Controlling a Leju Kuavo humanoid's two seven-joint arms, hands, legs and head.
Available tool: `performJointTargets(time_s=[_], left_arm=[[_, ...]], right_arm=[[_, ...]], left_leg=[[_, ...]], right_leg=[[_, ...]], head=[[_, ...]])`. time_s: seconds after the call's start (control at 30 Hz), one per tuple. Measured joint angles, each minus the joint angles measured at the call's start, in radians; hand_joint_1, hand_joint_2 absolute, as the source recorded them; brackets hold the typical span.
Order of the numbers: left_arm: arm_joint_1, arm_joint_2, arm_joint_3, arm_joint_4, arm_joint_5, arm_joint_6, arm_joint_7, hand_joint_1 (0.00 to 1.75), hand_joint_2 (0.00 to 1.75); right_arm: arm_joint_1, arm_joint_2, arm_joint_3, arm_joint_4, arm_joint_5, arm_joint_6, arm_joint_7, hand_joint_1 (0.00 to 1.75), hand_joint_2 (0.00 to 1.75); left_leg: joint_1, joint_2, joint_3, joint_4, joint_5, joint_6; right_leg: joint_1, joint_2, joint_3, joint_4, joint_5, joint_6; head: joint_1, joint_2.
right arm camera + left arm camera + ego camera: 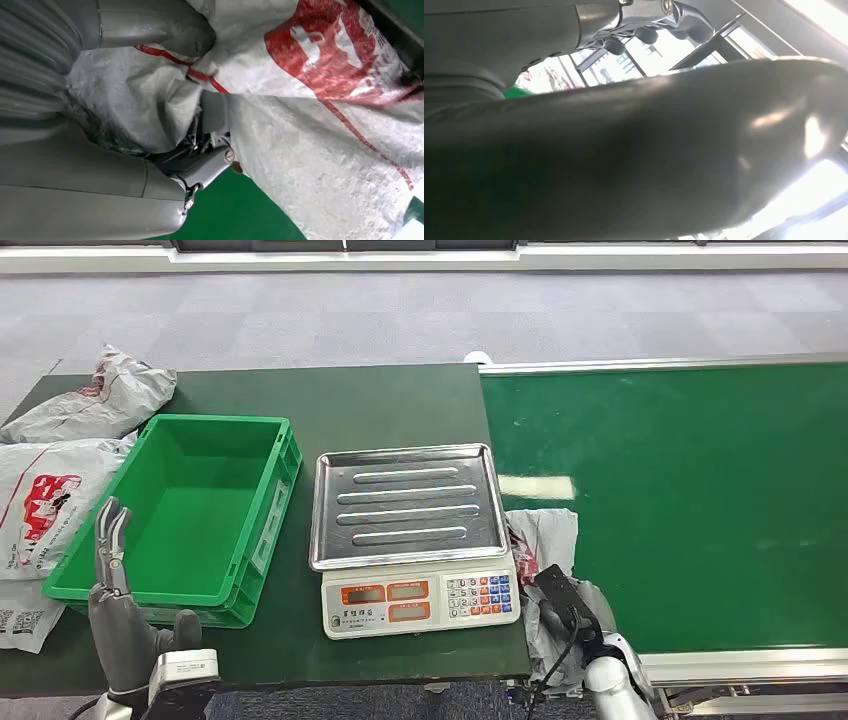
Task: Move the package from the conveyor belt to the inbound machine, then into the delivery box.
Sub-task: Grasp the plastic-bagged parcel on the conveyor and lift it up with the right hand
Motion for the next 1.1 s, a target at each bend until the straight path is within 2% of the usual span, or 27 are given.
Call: performJointTargets(time_s=[0.27, 0.4, 0.53, 0.7, 0.87, 1.1], left_arm=[[0.001, -0.002, 0.0, -0.003, 0.006, -0.008, -0.008, 0.0, 0.0], [0.002, -0.002, 0.0, -0.005, 0.008, -0.01, -0.009, 0.0, 0.0], [0.018, -0.006, 0.0, -0.023, 0.0, -0.01, -0.002, 0.0, 0.0], [0.044, -0.011, 0.0, -0.043, 0.007, -0.01, -0.018, 0.0, 0.0], [0.054, -0.016, 0.0, -0.05, 0.018, -0.008, -0.034, 0.0, 0.0], [0.055, -0.018, 0.0, -0.049, 0.029, 0.003, -0.047, 0.0, 0.0]], right_arm=[[0.023, 0.006, -0.017, -0.048, 0.037, -0.017, 0.031, 1.75, 1.75], [0.055, 0.009, -0.026, -0.104, 0.138, -0.097, 0.102, 1.75, 1.75], [0.133, 0.015, -0.027, -0.275, 0.349, -0.184, 0.23, 1.75, 1.75], [0.216, 0.008, -0.019, -0.557, 0.541, -0.273, 0.298, 1.75, 1.75], [0.23, -0.013, 0.038, -0.753, 0.602, -0.315, 0.33, 1.75, 1.75], [0.183, -0.059, 0.117, -0.82, 0.635, -0.389, 0.319, 1.75, 1.75]], left_leg=[[0.0, -0.003, -0.002, 0.0, 0.0, 0.0], [-0.001, -0.006, -0.003, 0.0, 0.0, 0.0], [-0.001, -0.011, -0.009, 0.0, 0.001, 0.001], [-0.002, -0.01, -0.016, 0.0, 0.001, 0.002], [-0.002, -0.01, -0.014, 0.0, 0.002, 0.002], [-0.002, -0.009, -0.022, 0.0, 0.002, 0.001]], right_leg=[[0.0, -0.002, 0.0, 0.0, 0.0, 0.0], [-0.001, -0.005, 0.0, 0.0, -0.001, 0.001], [-0.002, -0.011, -0.003, 0.0, -0.001, 0.001], [-0.003, -0.01, -0.008, 0.0, -0.001, 0.002], [-0.003, -0.01, -0.01, 0.0, -0.001, 0.001], [-0.003, -0.009, -0.009, 0.001, -0.001, 0.001]], head=[[0.0, 0.0], [0.0, 0.0], [0.0, 0.0], [0.0, 0.0], [0.0, 0.0], [0.0, 0.0]])
